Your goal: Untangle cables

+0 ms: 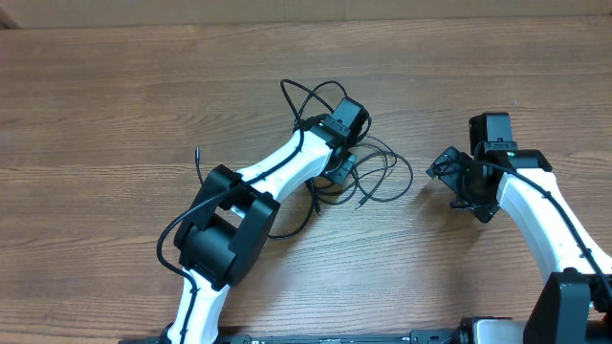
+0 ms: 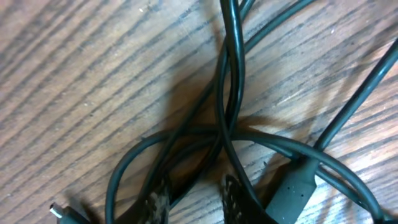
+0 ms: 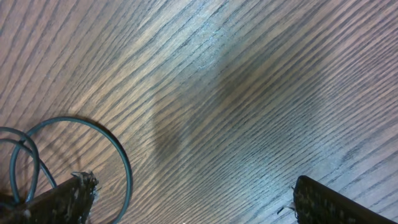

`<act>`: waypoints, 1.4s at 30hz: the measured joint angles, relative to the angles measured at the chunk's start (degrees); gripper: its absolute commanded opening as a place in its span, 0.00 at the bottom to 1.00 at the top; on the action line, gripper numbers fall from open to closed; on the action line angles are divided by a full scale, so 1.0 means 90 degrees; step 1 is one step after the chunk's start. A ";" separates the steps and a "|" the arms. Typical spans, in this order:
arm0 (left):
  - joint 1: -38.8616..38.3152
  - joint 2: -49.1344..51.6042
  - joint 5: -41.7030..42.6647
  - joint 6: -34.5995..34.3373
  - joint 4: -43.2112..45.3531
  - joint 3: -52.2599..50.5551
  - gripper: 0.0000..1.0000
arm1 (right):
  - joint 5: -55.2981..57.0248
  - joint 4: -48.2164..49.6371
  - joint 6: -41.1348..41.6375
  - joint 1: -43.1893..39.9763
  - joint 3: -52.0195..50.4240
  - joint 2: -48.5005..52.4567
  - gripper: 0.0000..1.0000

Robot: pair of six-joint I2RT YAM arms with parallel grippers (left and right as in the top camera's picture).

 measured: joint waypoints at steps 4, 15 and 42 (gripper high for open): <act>0.0000 0.0109 0.0085 0.0002 -0.0075 0.0138 0.24 | 0.0000 0.0002 -0.0002 -0.0002 0.0000 0.0000 1.00; 0.0170 0.0233 0.1384 0.0515 -0.0641 0.0413 0.15 | 0.0000 0.0002 -0.0002 0.0000 0.0000 0.0000 1.00; 0.0372 0.0274 0.1654 0.0763 -0.1496 0.0556 0.27 | 0.0000 0.0000 -0.0002 0.0000 0.0000 0.0000 1.00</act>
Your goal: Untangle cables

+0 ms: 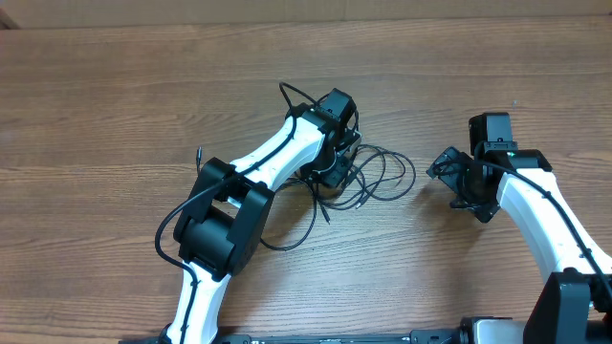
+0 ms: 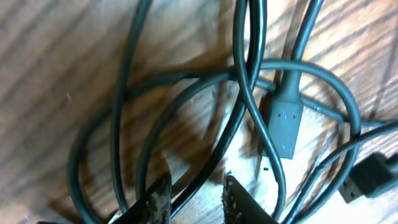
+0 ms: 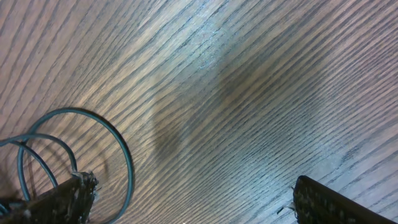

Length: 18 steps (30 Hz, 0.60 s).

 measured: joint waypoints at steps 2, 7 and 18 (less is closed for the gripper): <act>0.0000 0.0000 -0.0005 0.0000 -0.0090 0.0005 0.21 | 0.0000 0.0002 0.0002 0.0000 0.0000 0.0000 1.00; -0.0019 0.0000 -0.0056 -0.0002 -0.0216 0.0005 0.16 | 0.0002 0.0002 0.0000 0.0000 0.0000 0.0000 1.00; -0.0561 -0.0002 -0.1129 -0.0359 -0.0231 0.0012 0.30 | 0.0000 0.0002 0.0000 0.0000 0.0000 0.0000 1.00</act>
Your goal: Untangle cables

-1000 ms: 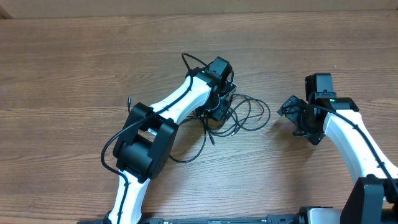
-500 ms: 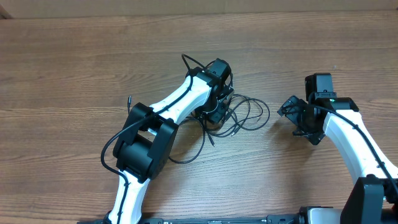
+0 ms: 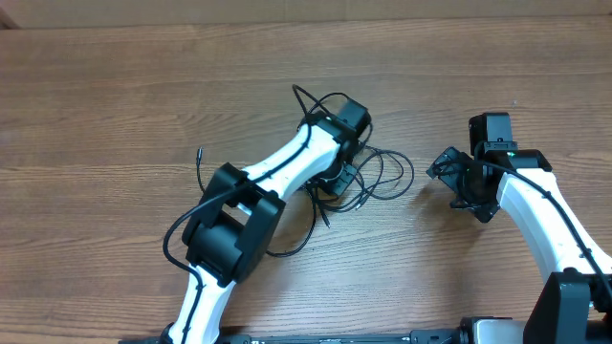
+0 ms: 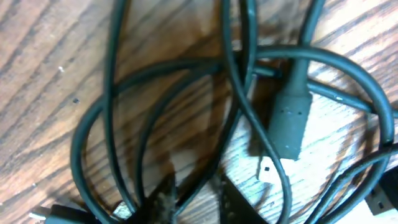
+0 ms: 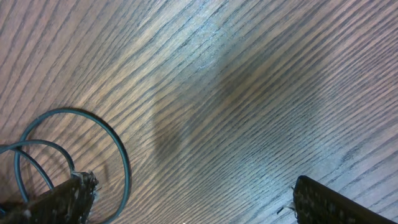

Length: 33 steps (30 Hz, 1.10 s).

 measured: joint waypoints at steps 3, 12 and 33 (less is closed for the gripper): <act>-0.0090 0.0000 -0.0121 -0.0049 -0.0017 0.0000 0.35 | 0.0002 0.0002 0.0000 -0.0002 0.0000 0.0000 1.00; -0.0124 0.0000 -0.0187 -0.0141 -0.0022 -0.0002 0.04 | 0.0000 0.0000 0.0000 0.0000 0.0000 0.0000 1.00; 0.0056 -0.1598 -0.0206 -0.0267 -0.0073 -0.0160 0.04 | 0.0000 0.0000 -0.0002 0.0000 0.0000 0.0000 1.00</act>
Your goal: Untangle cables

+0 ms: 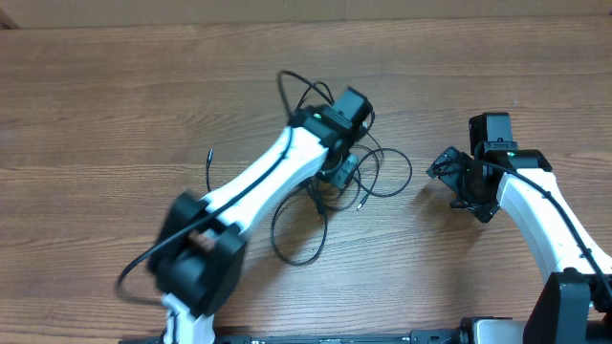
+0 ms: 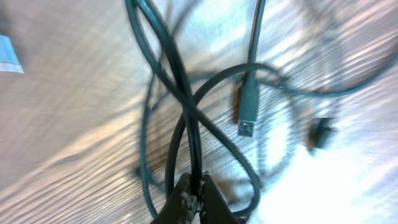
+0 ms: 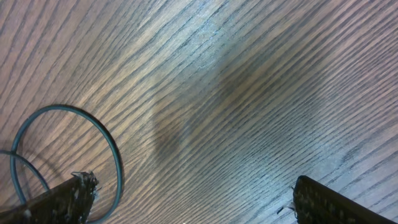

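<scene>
A tangle of thin black cables (image 1: 381, 168) lies mid-table, with one loop (image 1: 296, 234) trailing toward the front and a loose end (image 1: 209, 158) off to the left. My left gripper (image 1: 337, 172) is over the tangle's left side. In the left wrist view it (image 2: 196, 185) is shut on one cable strand (image 2: 186, 118), held above the wood. A USB plug (image 2: 247, 112) and a small connector (image 2: 322, 132) lie below. My right gripper (image 1: 448, 176) stands open to the right of the tangle, nothing between its fingers (image 3: 74, 193); only a cable loop (image 3: 106, 146) passes beside one.
The wooden table (image 1: 105, 96) carries nothing else. The left arm (image 1: 258, 186) stretches diagonally from the front left over part of the cables. The right arm (image 1: 540, 215) comes in from the front right.
My left gripper's jaws, a little apart around the strands low on the table, are now shut on one strand and higher. The tangle shifted, its front loop drawn in. The right gripper has not moved.
My left gripper sat low on the tangle with crossing strands between its parted fingers. It then stood slightly further left, still astride the strands, then with narrower jaws. Now it is shut on a strand and raised. The right gripper stayed open beside the tangle throughout.
</scene>
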`<act>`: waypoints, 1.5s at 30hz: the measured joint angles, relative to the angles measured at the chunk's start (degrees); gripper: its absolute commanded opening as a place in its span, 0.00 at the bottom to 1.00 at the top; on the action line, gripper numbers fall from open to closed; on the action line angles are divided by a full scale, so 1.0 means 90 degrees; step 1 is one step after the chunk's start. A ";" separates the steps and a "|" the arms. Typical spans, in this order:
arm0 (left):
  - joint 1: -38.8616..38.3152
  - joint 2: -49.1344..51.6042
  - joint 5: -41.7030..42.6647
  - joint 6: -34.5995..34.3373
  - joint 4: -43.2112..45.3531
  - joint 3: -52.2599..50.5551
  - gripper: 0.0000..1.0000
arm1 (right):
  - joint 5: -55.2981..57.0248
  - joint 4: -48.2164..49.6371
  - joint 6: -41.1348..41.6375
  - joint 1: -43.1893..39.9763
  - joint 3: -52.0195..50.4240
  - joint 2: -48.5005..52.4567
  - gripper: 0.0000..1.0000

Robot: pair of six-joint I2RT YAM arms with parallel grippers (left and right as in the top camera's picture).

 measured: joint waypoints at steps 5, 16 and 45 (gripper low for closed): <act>0.0029 -0.1083 0.0000 -0.0058 0.0005 0.0002 0.04 | 0.0002 -0.0002 0.0002 0.0000 0.0000 0.0000 1.00; 0.0034 -0.1440 0.0056 -0.0549 -0.0304 0.0002 0.04 | -0.0542 -0.0318 0.0002 -0.0002 0.0000 0.0000 1.00; 0.1241 -0.0211 0.4019 -0.0685 -0.1095 0.0002 0.04 | -0.6465 0.0595 -0.3553 0.1093 0.0000 0.0000 0.77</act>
